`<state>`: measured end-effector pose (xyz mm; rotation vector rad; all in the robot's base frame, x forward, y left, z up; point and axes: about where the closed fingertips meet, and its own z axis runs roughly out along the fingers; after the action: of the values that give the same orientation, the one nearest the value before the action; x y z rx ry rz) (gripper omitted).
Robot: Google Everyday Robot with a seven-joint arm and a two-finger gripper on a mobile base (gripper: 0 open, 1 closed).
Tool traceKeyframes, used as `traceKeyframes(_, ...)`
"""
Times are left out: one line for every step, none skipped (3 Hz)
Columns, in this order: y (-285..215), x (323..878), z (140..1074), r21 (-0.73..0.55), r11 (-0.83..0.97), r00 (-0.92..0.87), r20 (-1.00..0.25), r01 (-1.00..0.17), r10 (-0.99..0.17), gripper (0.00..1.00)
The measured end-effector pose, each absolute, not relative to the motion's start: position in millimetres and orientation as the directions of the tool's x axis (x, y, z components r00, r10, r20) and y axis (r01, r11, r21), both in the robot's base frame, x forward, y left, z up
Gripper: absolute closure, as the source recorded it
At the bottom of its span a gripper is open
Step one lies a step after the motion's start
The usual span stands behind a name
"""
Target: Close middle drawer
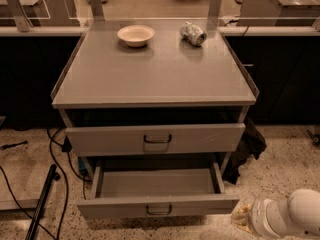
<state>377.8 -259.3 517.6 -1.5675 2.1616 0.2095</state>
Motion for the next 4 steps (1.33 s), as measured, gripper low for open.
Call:
traceKeyframes(-245.2,392.9,482.0,-0.145,0.294,-0.182,-0.514,-0.945,-0.838,1.0)
traceKeyframes(-225.7,398.2,424.2,-0.076,0.279,-0.187,-0.573,-0.957,-0.798,1.0)
traceKeyframes(-225.7,398.2,424.2,-0.076,0.279,-0.187,-0.573,-0.957,-0.798,1.0)
traceKeyframes(-223.1,399.8,407.1,-0.073,0.281,-0.18,-0.608,-0.957,-0.773,1.0)
